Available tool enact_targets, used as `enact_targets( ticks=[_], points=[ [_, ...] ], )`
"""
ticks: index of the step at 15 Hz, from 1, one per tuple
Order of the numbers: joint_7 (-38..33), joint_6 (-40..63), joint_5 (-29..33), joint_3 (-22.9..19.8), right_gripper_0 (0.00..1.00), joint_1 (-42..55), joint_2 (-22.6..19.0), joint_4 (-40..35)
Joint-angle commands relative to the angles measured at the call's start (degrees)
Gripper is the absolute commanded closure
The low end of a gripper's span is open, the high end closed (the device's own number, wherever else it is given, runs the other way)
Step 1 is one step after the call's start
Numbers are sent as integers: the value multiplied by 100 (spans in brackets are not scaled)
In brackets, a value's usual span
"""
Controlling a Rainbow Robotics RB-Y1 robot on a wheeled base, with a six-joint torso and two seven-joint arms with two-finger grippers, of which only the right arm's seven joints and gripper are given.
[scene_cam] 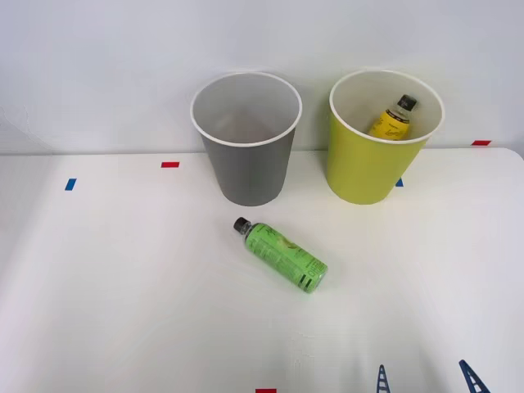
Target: Put cans in the gray bin, plastic bottles in the light green bin
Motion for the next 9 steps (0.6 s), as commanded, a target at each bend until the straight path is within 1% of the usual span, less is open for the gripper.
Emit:
enact_targets(
  ticks=[1, 9],
  points=[
    [0, 0, 0, 0, 0, 0, 0, 0],
    [0, 0, 0, 0, 0, 0, 0, 0]
  ],
)
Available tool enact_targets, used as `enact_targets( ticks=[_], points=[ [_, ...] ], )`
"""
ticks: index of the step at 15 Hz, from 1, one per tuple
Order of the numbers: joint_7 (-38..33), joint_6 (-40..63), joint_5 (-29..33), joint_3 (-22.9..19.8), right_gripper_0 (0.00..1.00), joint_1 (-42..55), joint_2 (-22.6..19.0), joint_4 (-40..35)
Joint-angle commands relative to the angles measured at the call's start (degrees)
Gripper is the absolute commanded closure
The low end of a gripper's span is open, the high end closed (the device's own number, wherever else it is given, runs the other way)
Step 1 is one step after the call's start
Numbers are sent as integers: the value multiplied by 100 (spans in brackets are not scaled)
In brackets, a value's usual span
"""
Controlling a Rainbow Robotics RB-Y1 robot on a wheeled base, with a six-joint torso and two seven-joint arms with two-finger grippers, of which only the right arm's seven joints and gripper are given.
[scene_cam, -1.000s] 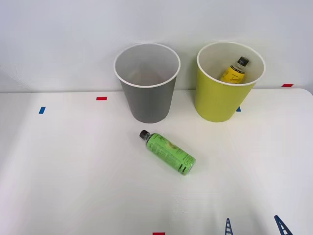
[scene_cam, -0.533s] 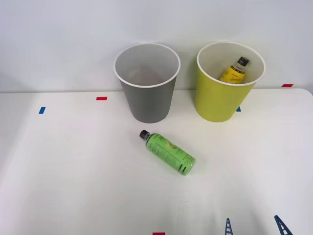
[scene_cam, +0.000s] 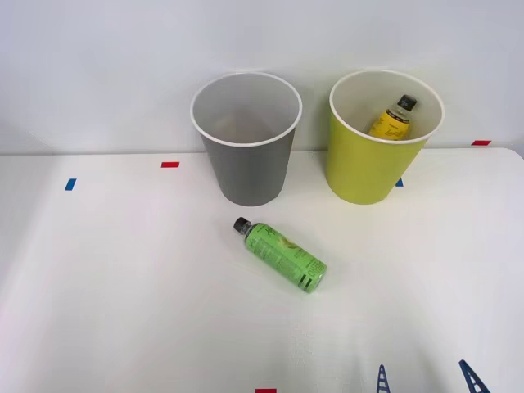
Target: Put cans in the gray bin, plastic bottles in the light green bin
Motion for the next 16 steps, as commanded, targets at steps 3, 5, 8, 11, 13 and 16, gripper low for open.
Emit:
enact_targets(
  ticks=[3, 5, 8, 11, 13, 16],
  points=[
    [0, 0, 0, 0, 0, 0, 0, 0],
    [0, 0, 0, 0, 0, 0, 0, 0],
    [0, 0, 0, 0, 0, 0, 0, 0],
    [0, 0, 0, 0, 0, 0, 0, 0],
    [0, 0, 0, 0, 0, 0, 0, 0],
    [0, 0, 0, 0, 0, 0, 0, 0]
  ],
)
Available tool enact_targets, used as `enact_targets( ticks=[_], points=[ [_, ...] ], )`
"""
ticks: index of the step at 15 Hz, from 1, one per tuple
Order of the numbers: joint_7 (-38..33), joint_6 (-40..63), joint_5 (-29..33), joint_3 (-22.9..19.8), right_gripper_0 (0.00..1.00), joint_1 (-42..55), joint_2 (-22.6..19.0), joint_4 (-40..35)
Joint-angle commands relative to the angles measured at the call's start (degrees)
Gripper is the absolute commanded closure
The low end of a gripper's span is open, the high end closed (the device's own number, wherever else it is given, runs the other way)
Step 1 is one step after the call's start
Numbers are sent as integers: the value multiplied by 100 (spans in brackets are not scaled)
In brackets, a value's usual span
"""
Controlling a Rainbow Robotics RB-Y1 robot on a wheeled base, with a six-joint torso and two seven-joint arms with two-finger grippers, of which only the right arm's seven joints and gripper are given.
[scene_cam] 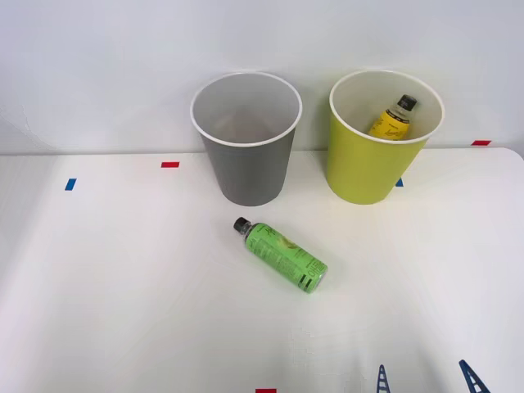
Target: Put cans in the gray bin, plastic bottles in the light green bin
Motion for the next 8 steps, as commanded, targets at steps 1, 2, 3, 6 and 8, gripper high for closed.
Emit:
enact_targets(
  ticks=[1, 2, 3, 6, 8],
  points=[
    [0, 0, 0, 0, 0, 0, 0, 0],
    [0, 0, 0, 0, 0, 0, 0, 0],
    [0, 0, 0, 0, 0, 0, 0, 0],
    [0, 0, 0, 0, 0, 0, 0, 0],
    [9, 70, -9, -18, 0, -88, 53, 184]
  ],
)
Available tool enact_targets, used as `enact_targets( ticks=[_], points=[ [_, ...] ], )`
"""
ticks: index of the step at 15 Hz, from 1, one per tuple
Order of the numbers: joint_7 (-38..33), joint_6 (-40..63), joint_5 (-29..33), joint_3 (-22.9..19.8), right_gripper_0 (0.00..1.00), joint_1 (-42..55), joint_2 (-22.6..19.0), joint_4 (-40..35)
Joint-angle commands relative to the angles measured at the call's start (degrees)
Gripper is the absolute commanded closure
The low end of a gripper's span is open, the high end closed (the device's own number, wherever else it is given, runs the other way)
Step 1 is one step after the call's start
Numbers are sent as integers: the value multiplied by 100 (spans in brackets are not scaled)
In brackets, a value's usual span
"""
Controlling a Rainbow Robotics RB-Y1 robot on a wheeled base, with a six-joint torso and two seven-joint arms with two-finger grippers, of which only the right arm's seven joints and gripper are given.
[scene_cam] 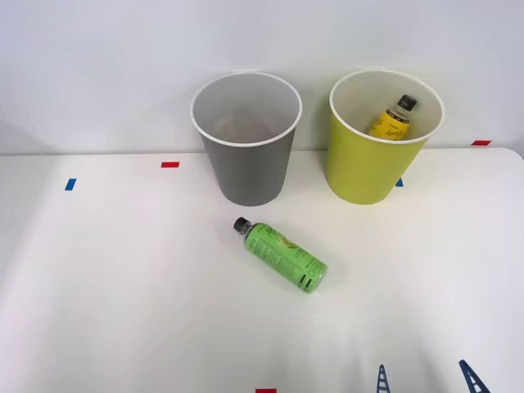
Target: Put cans in the gray bin, plastic bottles in the light green bin
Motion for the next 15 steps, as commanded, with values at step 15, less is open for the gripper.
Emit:
enact_targets(
  ticks=[15],
  points=[
    [-88, 4843, -571, -782, 0, -1090, -2232, -2918]
  ],
)
